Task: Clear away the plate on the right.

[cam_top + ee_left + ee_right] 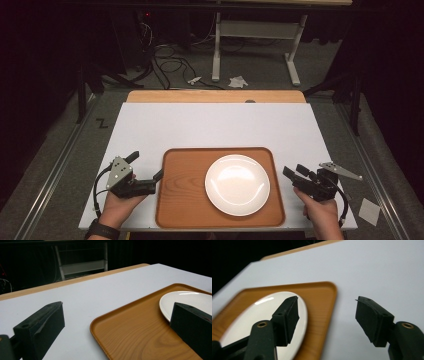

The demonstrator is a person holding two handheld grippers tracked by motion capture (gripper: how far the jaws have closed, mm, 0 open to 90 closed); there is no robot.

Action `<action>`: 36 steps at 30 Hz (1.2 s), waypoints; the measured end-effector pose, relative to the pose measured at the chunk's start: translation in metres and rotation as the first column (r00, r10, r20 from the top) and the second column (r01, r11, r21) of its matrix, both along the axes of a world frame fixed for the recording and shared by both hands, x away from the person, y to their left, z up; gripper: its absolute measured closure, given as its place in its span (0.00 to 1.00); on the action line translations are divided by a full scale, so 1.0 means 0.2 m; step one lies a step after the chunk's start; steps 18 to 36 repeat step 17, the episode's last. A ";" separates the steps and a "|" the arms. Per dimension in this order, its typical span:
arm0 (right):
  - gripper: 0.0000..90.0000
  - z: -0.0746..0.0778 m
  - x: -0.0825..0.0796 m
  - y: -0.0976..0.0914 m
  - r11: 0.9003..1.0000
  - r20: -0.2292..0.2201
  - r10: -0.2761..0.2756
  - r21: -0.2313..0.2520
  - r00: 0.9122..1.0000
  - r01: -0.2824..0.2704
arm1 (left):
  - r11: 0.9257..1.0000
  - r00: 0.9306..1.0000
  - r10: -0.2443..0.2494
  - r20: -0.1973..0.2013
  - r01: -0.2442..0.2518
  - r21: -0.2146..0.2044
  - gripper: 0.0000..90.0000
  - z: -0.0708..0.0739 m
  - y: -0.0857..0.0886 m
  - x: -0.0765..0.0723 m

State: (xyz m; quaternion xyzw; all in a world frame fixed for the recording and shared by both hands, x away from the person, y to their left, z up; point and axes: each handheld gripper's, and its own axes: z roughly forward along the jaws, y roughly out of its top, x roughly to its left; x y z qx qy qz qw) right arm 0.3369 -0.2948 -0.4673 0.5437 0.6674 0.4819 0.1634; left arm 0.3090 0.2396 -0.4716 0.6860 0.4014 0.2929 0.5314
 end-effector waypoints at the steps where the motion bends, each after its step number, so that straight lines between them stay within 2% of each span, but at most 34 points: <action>1: 0.39 0.01 -0.01 -0.01 0.999 0.036 0.009 -0.053 0.999 -0.007 | 1.000 1.000 0.001 -0.002 -0.001 -0.001 0.00 0.00 0.00 0.00; 2: 0.36 0.02 -0.02 -0.01 0.995 0.064 0.014 -0.098 0.998 -0.008 | 1.000 1.000 0.003 -0.003 -0.003 -0.002 0.00 0.00 0.00 0.00; 4: 0.30 0.03 -0.04 -0.02 0.991 0.117 0.018 -0.133 0.993 -0.002 | 1.000 1.000 0.008 -0.013 -0.008 -0.002 0.00 0.00 0.00 0.01; 7: 0.17 0.04 -0.06 -0.04 0.992 0.178 0.023 -0.129 0.984 0.000 | 1.000 1.000 0.012 -0.024 -0.012 -0.006 0.00 -0.01 0.00 0.01; 9: 0.10 0.05 -0.08 -0.05 0.992 0.202 0.025 -0.127 0.979 0.001 | 1.000 1.000 0.016 -0.026 -0.017 -0.011 0.00 -0.01 0.00 0.00; 12: 0.07 0.07 -0.09 -0.08 0.992 0.233 0.003 -0.123 0.973 0.026 | 1.000 0.999 0.017 -0.032 -0.017 -0.012 0.00 -0.01 0.00 0.01; 17: 0.10 0.05 -0.07 -0.09 0.993 0.214 0.000 -0.115 0.977 0.025 | 1.000 0.999 0.013 -0.050 -0.014 -0.019 0.00 -0.01 0.00 0.02; 36: 0.10 0.05 -0.07 -0.09 0.993 0.214 0.000 -0.115 0.977 0.025 | 1.000 0.999 0.013 -0.050 -0.014 -0.019 0.00 -0.01 0.00 0.02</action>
